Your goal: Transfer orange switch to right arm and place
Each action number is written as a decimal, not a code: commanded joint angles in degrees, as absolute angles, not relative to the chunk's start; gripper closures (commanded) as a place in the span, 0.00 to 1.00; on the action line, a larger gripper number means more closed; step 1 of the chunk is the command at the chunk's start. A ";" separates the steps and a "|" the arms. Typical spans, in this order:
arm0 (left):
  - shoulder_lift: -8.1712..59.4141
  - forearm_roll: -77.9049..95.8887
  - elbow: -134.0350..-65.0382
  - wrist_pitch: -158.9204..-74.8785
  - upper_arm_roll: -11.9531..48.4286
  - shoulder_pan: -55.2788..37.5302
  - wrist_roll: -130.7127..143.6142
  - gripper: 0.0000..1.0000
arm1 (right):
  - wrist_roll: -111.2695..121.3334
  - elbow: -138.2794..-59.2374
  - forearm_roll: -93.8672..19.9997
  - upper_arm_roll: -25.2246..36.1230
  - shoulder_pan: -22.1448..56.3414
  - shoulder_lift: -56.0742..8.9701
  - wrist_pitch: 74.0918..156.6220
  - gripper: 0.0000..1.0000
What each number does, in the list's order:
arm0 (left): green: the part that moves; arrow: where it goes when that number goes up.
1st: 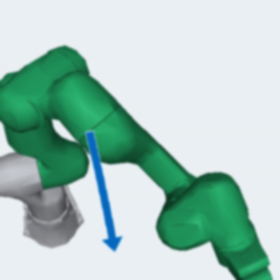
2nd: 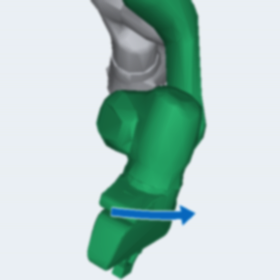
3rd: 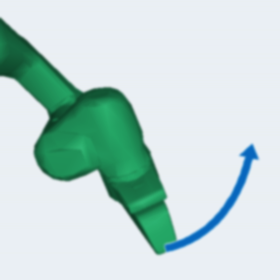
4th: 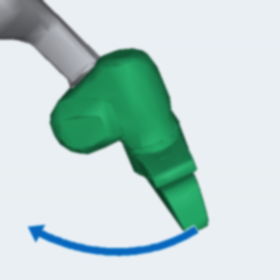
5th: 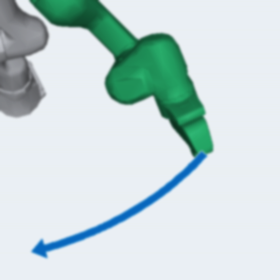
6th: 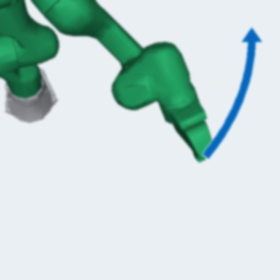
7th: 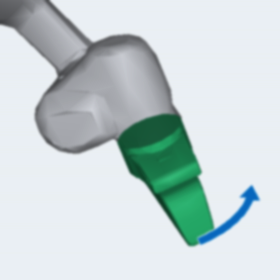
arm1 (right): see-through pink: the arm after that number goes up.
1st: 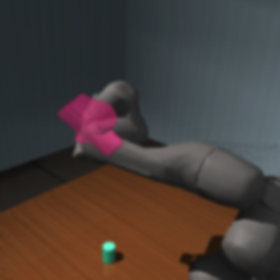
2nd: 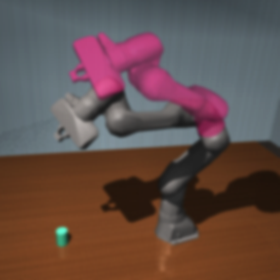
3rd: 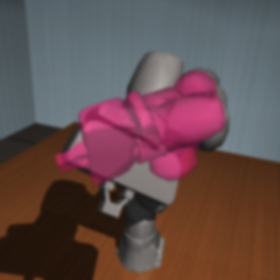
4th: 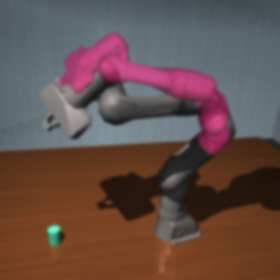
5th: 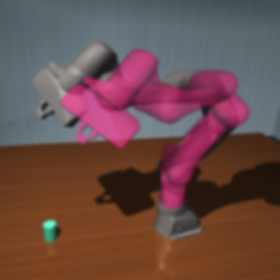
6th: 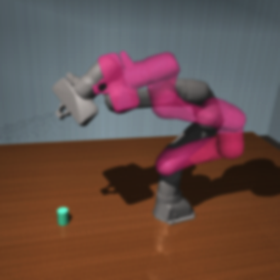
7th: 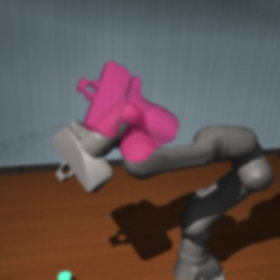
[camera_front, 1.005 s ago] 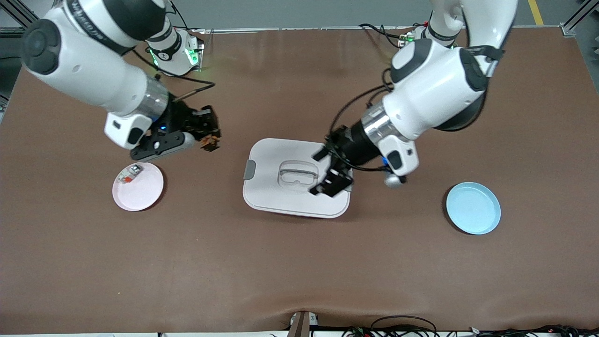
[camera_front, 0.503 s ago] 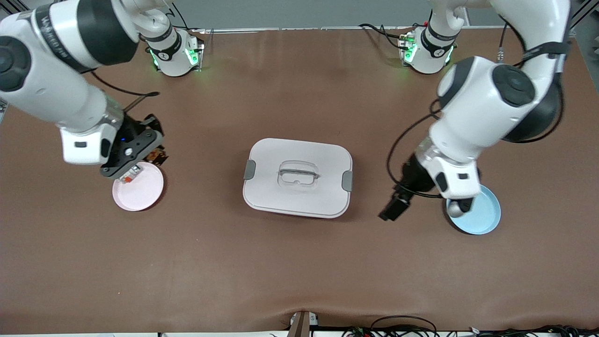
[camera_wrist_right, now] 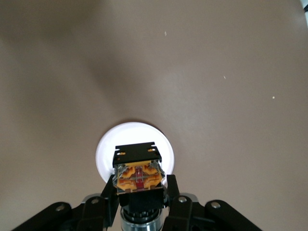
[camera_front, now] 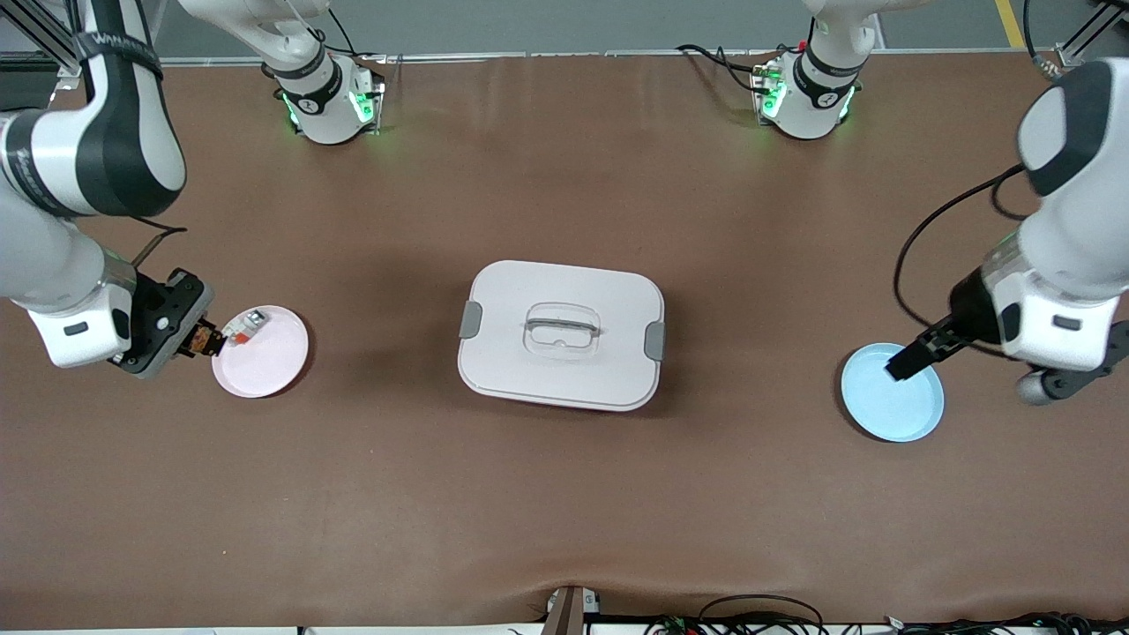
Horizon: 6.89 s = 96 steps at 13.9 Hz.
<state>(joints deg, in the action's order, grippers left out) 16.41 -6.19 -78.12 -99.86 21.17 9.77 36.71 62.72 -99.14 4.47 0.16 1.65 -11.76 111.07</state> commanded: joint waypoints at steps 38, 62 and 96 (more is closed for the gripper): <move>-1.14 -2.90 -85.61 -86.84 2.55 0.09 4.84 0.00 | 75.85 -128.85 11.16 -0.97 -5.71 -21.80 155.39 0.00; -1.05 -2.37 -85.43 -85.25 2.81 -0.09 4.66 0.00 | 58.38 -110.83 10.11 -1.67 2.37 -9.15 118.05 0.00; -0.70 -2.20 -85.43 -84.99 4.48 -0.35 5.10 0.00 | 22.85 -88.16 1.23 -1.14 5.54 -6.59 95.27 0.00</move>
<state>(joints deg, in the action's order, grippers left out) -0.04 -2.90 -85.83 -85.95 4.16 -0.50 6.17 23.92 -89.23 1.93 -1.03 5.74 -6.37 96.23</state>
